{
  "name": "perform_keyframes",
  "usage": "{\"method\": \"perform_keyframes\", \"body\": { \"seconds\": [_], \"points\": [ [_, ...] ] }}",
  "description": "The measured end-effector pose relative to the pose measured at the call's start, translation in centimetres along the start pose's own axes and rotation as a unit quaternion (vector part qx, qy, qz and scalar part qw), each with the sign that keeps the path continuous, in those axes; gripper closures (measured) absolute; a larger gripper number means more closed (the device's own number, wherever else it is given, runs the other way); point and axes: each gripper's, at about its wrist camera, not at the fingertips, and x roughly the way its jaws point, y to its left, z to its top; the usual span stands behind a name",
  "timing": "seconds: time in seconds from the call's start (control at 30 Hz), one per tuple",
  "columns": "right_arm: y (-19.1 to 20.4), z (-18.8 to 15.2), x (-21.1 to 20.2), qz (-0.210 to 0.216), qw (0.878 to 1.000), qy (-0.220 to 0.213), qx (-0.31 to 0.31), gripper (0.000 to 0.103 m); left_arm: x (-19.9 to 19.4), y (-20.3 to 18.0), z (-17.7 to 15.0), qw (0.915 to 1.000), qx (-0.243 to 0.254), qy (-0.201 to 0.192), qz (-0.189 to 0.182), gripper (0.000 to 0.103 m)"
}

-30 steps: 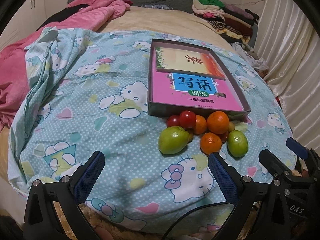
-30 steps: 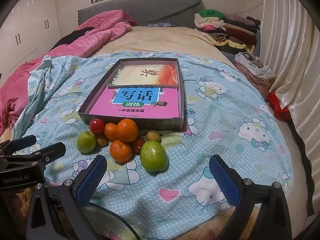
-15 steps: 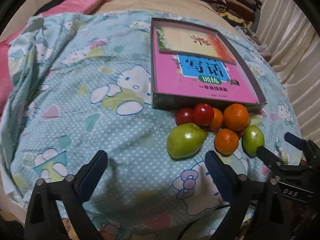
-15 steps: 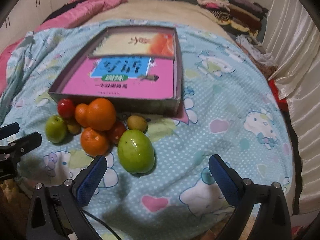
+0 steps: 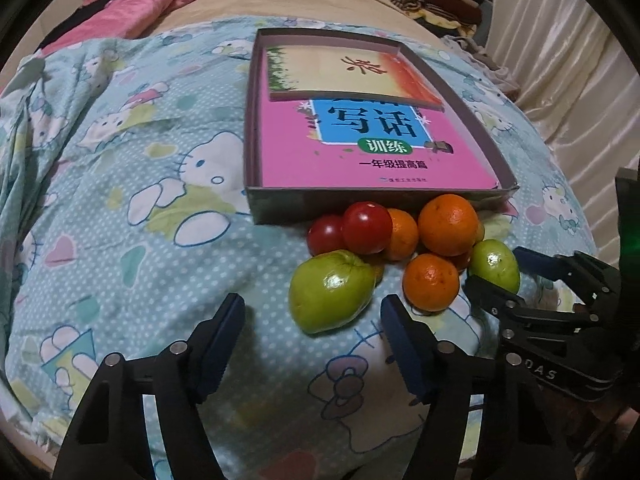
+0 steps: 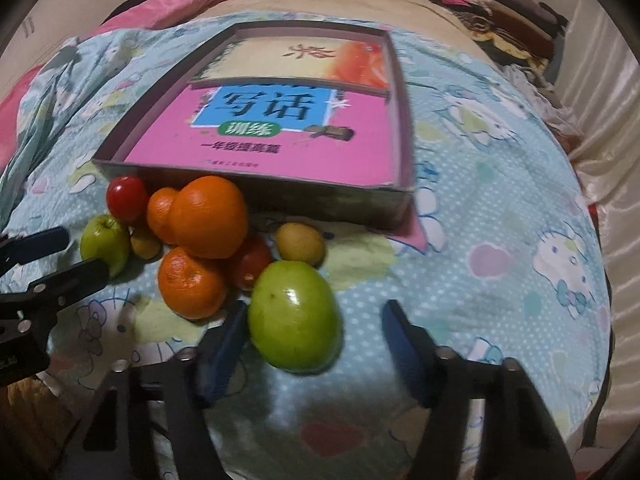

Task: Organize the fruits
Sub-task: 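Grasp one green fruit with the left tool while the right tool grasps the other green fruit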

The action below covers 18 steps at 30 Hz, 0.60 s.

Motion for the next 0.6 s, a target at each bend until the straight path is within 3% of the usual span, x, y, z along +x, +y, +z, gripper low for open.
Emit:
{"method": "perform_keyframes", "body": {
  "seconds": [0.13,0.27,0.6],
  "points": [
    [0.4,0.1,0.4,0.007,1.0,0.001,-0.007,0.05,0.5,0.0,0.2,1.0,0.002,0.002,-0.005,0.042],
    [0.3,0.3,0.8,0.023,1.0,0.001,-0.004,0.058,0.9,0.1,0.2,0.9999,0.001,0.005,-0.015,0.044],
    [-0.6,0.2,0.9,0.052,0.998,-0.005,0.019,0.058,2.1,-0.1,0.5,0.9993,0.002,0.008,-0.036,0.054]
  ]
}}
